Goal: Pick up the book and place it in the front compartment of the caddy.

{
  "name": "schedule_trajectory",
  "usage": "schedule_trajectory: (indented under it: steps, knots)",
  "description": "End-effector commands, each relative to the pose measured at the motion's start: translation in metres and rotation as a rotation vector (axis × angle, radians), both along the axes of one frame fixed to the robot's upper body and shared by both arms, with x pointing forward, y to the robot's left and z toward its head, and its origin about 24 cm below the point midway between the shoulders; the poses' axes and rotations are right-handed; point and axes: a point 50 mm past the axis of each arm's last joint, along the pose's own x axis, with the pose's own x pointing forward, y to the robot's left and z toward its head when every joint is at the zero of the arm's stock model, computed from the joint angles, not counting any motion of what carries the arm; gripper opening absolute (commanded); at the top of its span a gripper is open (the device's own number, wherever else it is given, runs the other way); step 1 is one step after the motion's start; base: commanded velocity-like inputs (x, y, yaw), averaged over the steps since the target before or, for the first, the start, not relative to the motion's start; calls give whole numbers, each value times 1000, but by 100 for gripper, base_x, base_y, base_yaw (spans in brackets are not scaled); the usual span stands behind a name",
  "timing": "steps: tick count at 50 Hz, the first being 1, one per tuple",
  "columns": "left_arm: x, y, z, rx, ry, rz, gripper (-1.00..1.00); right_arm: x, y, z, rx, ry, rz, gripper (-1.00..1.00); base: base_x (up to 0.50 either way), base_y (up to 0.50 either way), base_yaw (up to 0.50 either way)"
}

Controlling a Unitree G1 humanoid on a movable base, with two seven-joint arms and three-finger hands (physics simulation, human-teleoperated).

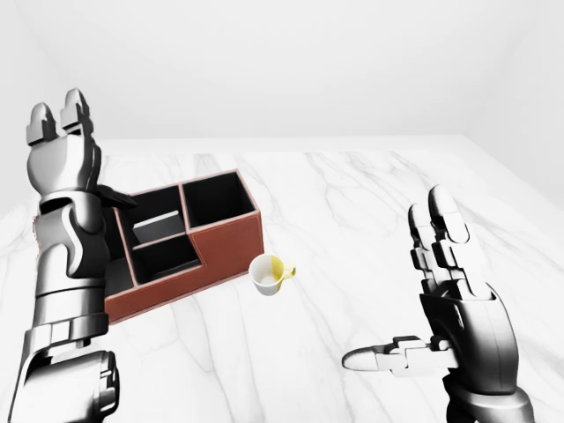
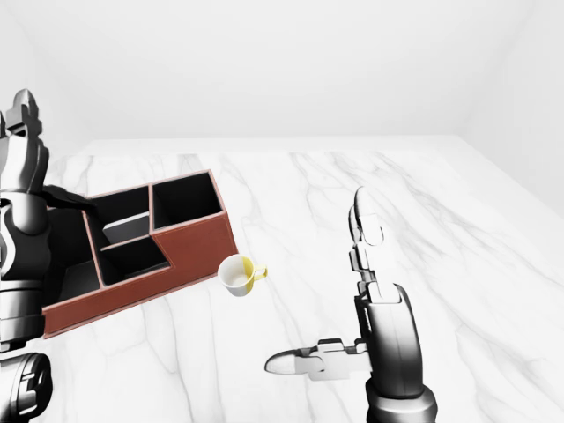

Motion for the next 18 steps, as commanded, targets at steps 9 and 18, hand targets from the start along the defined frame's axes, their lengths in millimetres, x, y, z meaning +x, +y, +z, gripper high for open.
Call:
schedule_trajectory:
  steps: [9, 18]
  knots:
    - [-80, -34, 118, 150, -308, -214, 100, 9, -2, -5, 32, 6, -1, 100, 0, 0, 0]
    - [-192, -119, 135, 276, -528, -864, 100, 6, 3, 11, 18, -88, 23, 100, 0, 0, 0]
